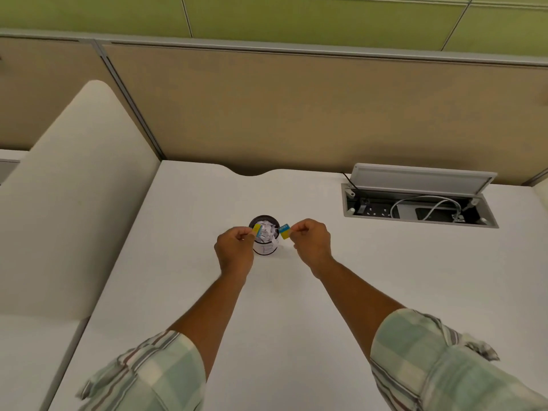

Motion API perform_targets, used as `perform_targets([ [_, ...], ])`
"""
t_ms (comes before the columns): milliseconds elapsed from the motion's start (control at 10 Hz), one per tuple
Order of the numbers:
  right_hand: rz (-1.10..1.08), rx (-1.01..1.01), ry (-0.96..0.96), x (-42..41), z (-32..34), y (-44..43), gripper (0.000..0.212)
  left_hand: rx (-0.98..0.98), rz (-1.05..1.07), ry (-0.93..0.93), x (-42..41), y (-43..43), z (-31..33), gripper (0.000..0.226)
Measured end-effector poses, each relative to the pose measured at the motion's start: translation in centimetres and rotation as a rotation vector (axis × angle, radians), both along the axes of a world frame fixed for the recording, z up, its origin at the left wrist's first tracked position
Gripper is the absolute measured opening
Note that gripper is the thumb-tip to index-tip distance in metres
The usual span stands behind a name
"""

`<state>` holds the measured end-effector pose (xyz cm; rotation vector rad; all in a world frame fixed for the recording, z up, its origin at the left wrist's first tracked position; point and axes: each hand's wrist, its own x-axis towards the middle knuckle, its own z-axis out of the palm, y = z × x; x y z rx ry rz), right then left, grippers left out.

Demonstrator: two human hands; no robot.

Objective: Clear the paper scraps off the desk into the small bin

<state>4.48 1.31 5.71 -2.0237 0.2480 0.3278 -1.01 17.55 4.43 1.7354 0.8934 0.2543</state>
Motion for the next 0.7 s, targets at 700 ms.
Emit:
perform_targets([
  [700,0.206,-0.293,-0.069,3.1,-0.8,2.9,0.022,0.214,-0.121,0.100,3.2,1.1,-1.1,0.013],
])
